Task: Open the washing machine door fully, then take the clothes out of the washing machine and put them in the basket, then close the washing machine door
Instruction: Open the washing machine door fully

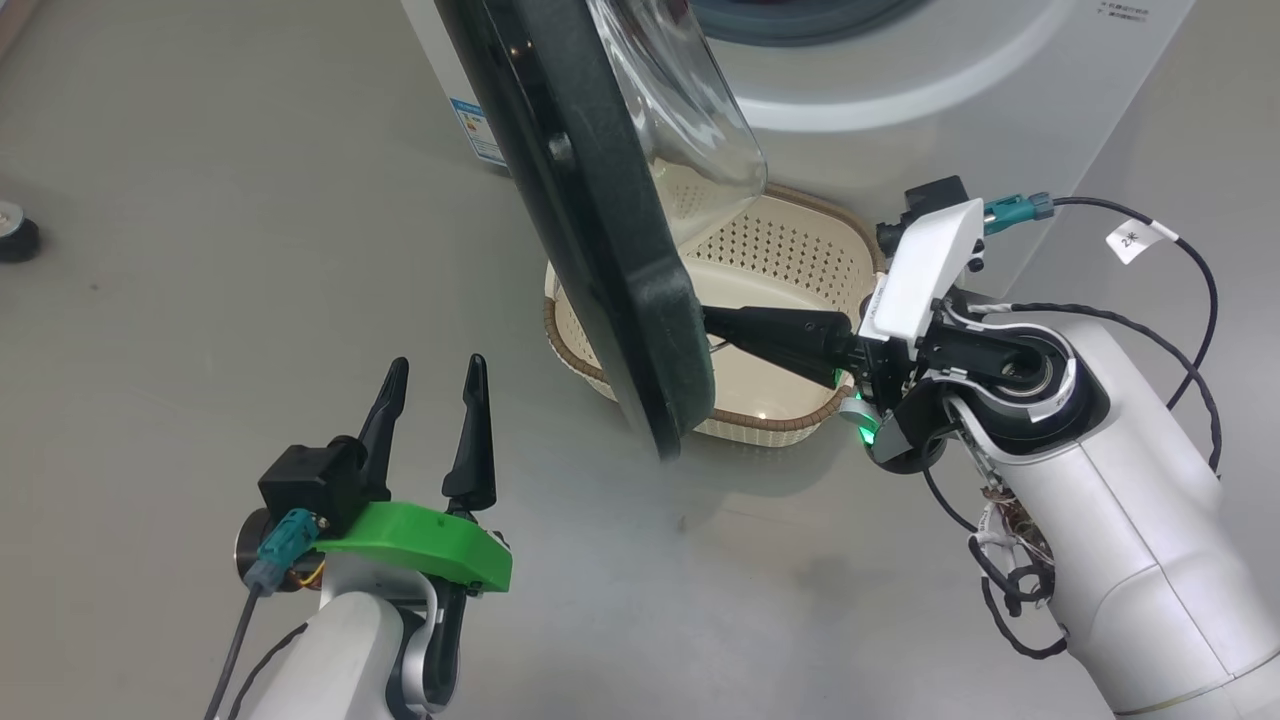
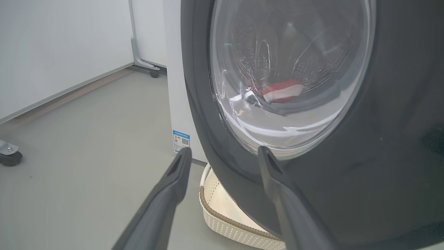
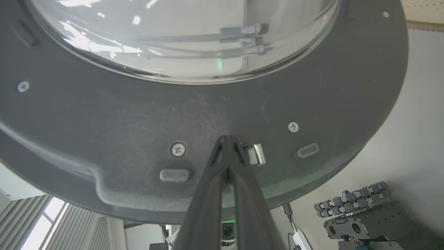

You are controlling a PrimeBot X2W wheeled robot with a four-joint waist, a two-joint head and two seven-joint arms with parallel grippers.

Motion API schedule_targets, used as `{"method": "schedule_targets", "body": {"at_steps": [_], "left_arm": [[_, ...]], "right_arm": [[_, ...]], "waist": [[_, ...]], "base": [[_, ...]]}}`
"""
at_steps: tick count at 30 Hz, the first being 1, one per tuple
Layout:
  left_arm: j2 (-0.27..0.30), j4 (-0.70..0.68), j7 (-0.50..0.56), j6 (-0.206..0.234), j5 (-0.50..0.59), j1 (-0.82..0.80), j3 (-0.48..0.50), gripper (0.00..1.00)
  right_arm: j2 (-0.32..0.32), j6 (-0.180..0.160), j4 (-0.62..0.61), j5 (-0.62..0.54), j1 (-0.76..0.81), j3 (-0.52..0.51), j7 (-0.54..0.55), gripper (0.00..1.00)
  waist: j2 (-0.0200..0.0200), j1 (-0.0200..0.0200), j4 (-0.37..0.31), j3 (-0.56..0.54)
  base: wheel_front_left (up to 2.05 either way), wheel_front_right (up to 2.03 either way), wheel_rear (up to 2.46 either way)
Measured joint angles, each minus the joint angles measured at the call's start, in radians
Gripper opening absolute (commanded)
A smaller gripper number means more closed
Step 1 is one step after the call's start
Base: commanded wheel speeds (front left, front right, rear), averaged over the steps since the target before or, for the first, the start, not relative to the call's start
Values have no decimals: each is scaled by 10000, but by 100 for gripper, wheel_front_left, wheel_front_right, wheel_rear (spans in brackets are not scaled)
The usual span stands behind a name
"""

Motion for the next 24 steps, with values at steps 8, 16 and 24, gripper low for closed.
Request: {"method": "schedule_targets", "body": {"at_steps": [8, 16, 24], "left_arm": [[0, 0, 0, 2, 0, 105, -33, 100], [0, -8, 0, 15, 0, 105, -46, 100], [0, 38, -2, 82, 19, 187, 203, 100]], "right_arm": [[257, 0, -199, 102, 196, 397, 6, 0], [320, 0, -301, 102, 244, 552, -21, 0], [178, 0, -512, -117, 398, 558, -360, 0]], "waist": [[0, 0, 141, -75], [0, 0, 221, -132], [0, 0, 127, -301]], "base": [[0, 0, 0], [0, 0, 0], [0, 0, 0]]}}
